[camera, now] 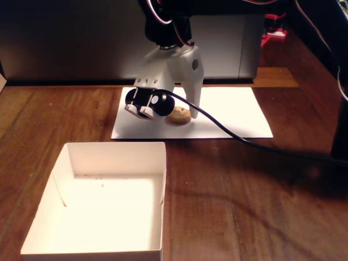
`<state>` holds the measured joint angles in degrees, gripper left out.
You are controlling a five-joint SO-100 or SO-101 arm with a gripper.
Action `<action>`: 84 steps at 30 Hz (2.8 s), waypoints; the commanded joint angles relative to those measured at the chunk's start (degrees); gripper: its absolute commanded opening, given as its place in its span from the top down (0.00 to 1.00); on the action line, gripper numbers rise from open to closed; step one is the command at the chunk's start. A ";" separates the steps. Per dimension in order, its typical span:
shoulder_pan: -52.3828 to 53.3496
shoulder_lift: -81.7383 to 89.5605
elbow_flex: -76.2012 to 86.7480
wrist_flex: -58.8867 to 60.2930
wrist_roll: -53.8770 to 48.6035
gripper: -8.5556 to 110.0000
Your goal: Grasp a mini cookies block and put it in the white box.
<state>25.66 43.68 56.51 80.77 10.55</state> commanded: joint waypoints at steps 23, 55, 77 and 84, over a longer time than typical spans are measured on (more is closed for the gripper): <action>-0.09 2.46 -3.34 -0.35 0.79 0.57; -0.88 2.81 -3.43 0.70 2.11 0.75; 0.18 13.80 -3.69 -2.90 -0.79 0.75; 1.23 21.45 -3.78 -4.22 -2.20 0.75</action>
<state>25.93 50.89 56.25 77.17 8.88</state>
